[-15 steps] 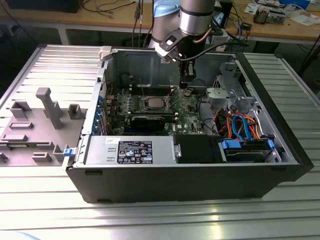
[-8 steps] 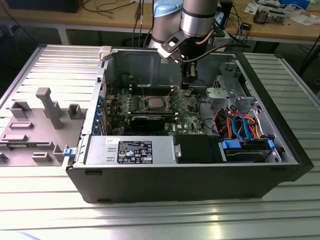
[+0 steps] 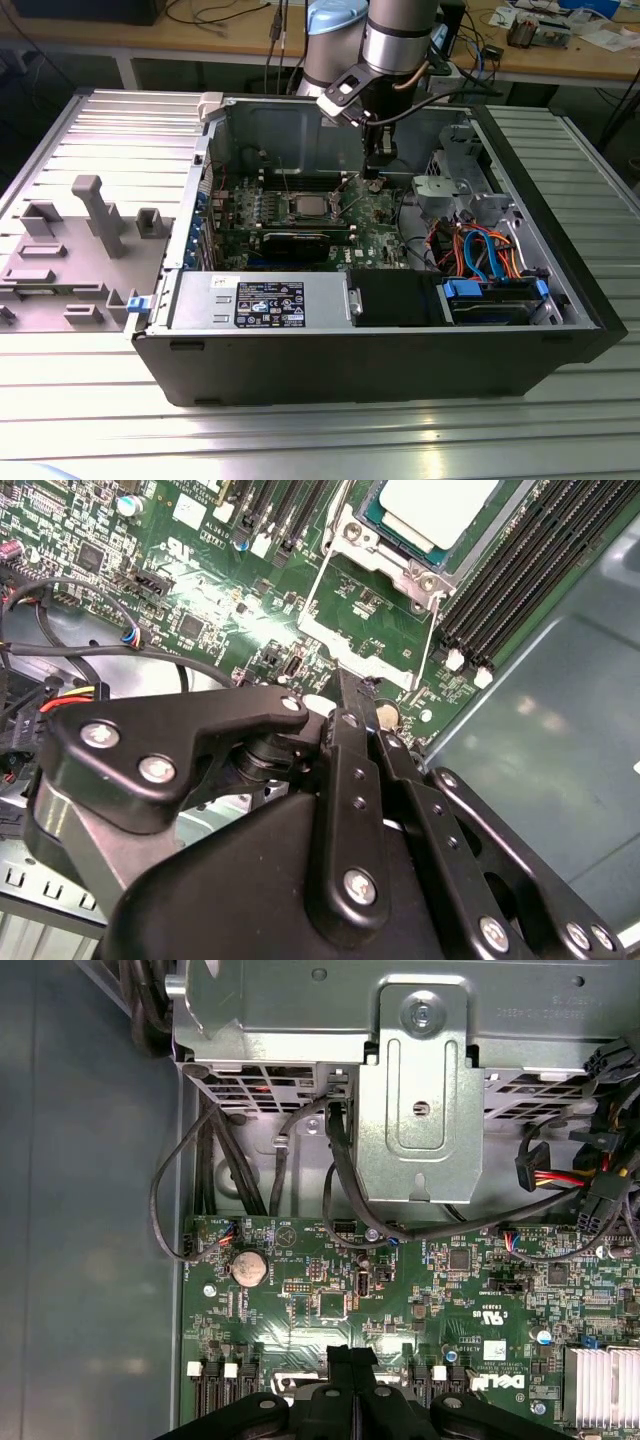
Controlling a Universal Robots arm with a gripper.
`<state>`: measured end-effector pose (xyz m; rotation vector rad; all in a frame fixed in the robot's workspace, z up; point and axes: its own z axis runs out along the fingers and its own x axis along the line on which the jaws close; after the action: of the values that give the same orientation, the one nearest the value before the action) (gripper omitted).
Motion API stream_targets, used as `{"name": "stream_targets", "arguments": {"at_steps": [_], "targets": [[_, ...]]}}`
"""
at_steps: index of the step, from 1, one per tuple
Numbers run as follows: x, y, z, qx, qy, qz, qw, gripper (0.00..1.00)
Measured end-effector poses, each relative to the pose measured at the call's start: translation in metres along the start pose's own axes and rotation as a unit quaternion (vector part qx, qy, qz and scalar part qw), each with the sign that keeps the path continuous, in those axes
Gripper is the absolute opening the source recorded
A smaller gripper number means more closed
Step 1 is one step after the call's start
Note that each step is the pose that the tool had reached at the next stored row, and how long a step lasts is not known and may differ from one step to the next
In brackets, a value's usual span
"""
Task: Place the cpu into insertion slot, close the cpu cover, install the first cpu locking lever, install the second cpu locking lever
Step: 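Close the cpu cover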
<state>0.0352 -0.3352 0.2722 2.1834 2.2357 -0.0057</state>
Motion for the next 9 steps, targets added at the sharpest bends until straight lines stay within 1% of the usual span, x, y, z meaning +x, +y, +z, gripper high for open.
{"name": "stream_targets", "arguments": {"at_steps": [4, 6, 9], "targets": [[0.0000, 0.0002, 0.0001, 0.0000, 0.0000, 0.000, 1.0000, 0.11], [0.0000, 0.0013, 0.0005, 0.0000, 0.0000, 0.000, 1.0000, 0.11], [0.0000, 0.0037, 0.0033, 0.0000, 0.0001, 0.000, 1.0000, 0.11]]}}
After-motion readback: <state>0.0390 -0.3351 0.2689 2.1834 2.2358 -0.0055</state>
